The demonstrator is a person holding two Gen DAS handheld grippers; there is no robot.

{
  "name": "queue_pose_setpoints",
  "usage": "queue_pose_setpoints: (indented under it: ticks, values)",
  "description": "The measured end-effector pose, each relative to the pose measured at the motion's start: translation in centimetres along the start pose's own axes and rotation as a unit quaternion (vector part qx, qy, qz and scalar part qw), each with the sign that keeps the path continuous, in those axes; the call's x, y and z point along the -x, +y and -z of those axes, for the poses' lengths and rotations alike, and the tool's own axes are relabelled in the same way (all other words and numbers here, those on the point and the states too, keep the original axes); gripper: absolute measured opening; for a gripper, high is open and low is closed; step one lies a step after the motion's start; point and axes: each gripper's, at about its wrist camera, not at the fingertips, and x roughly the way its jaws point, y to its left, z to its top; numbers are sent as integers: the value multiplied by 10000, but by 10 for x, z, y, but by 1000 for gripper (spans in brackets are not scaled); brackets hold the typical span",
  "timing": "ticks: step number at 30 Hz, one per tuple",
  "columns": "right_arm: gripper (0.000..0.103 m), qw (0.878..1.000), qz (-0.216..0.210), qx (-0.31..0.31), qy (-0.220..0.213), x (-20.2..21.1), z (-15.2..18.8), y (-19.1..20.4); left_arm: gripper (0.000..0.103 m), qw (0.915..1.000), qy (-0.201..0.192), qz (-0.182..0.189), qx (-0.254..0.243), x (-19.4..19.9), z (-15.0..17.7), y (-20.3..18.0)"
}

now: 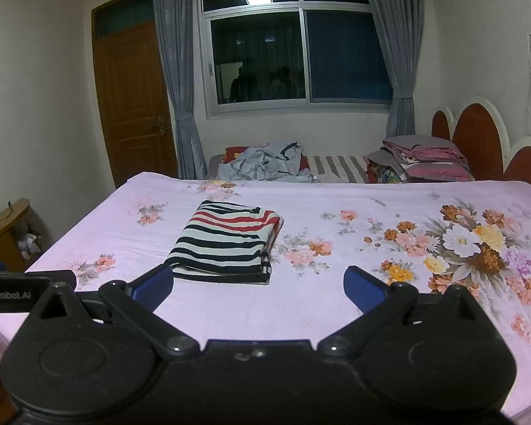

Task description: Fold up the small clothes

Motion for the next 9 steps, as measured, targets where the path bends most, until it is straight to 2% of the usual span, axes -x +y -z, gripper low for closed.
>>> queue_pose_setpoints:
  ticks: [9]
  values:
    - [103, 9999, 141, -29, 37, 1, 6, -11, 103, 9998, -103, 170, 5, -8, -1, -9]
